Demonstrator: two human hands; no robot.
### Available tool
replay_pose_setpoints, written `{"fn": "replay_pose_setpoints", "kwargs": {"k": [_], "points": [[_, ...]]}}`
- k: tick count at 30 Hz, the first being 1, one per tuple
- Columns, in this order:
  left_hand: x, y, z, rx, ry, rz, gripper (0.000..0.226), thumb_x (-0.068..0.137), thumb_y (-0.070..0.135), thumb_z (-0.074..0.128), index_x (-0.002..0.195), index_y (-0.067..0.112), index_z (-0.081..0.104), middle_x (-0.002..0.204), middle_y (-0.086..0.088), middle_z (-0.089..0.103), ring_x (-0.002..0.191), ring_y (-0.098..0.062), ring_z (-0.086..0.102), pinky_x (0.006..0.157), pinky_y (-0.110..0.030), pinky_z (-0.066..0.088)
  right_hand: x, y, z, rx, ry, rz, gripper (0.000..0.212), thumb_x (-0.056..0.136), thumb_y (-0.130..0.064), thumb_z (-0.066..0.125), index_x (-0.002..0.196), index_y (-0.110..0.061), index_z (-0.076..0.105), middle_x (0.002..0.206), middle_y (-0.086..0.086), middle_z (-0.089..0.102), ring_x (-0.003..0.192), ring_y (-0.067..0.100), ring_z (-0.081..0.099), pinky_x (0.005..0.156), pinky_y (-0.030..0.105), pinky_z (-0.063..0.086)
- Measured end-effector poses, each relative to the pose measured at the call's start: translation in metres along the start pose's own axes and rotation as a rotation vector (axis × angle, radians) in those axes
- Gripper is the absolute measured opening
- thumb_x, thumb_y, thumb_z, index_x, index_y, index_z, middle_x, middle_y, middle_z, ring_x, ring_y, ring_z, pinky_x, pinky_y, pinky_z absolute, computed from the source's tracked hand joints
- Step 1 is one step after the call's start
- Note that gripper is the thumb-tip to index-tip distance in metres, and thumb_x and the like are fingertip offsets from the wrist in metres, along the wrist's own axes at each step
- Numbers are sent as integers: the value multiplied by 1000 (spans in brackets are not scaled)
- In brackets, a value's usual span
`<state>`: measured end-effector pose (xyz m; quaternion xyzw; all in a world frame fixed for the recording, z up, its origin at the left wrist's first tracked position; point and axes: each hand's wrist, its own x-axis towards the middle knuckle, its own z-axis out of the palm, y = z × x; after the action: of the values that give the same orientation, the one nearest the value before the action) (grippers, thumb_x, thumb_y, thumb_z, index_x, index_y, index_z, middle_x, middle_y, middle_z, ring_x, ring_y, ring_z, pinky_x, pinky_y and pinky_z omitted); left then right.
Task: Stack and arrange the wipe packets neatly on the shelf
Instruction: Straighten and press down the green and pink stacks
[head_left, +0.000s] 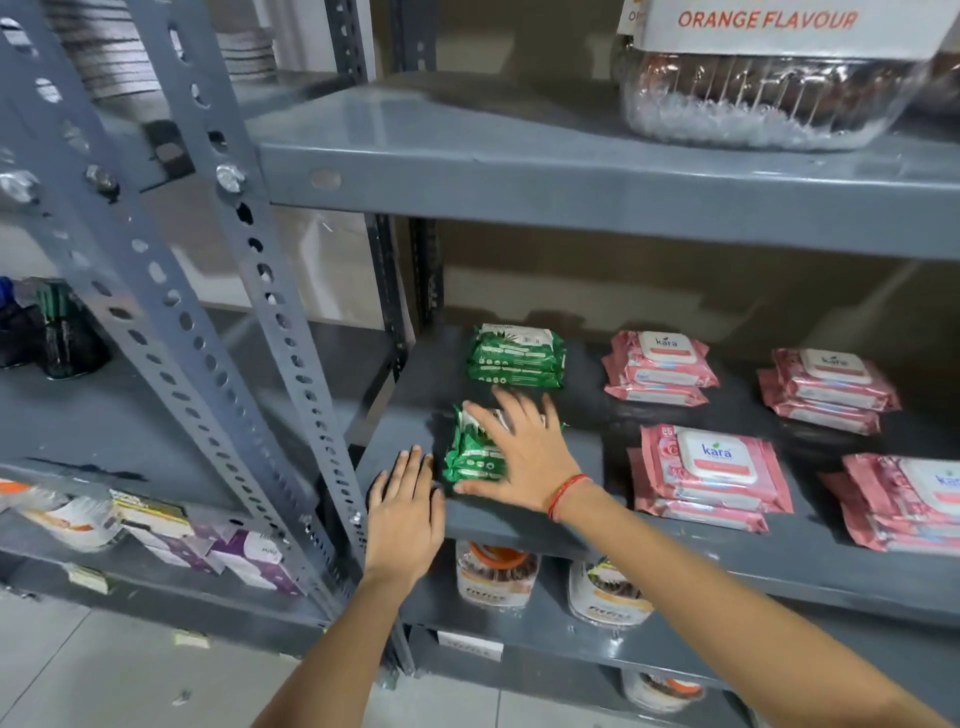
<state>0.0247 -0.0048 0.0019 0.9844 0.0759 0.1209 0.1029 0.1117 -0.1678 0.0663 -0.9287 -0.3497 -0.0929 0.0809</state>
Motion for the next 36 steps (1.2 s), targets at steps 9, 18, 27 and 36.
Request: {"fn": "replay_pose_setpoints", "kwargs": {"k": [9, 18, 27, 36], "points": [[-12, -5, 4, -38, -8, 36, 74, 95, 44, -4, 136, 4, 42, 145, -8, 42, 137, -24, 33, 111, -43, 23, -1, -5, 21, -226, 18, 13, 81, 74, -62, 54, 141, -21, 33, 136, 23, 45, 124, 40, 43, 102, 59, 32], [-28, 0, 9, -58, 75, 12, 69, 94, 49, 5, 145, 5, 20, 155, -10, 16, 144, -23, 10, 115, -45, 14, -16, 1, 7, -189, 61, 74, 88, 77, -74, 41, 147, -25, 24, 145, 20, 37, 135, 37, 34, 107, 68, 11], [-63, 97, 30, -6, -68, 460, 62, 97, 47, 19, 146, 9, 23, 155, -10, 16, 144, -23, 9, 112, -44, 12, -109, 78, -17, -239, 207, 378, 84, 77, -74, 36, 143, -22, 35, 146, 21, 38, 134, 39, 37, 102, 67, 24], [-49, 138, 34, 30, -154, 495, 71, 93, 56, 9, 145, 10, 24, 154, -8, 23, 143, -22, 15, 115, -45, 3, -158, 111, -10, -274, 118, 543, 91, 74, -78, 38, 148, -27, 24, 150, 24, 29, 140, 42, 23, 106, 69, 12]]}}
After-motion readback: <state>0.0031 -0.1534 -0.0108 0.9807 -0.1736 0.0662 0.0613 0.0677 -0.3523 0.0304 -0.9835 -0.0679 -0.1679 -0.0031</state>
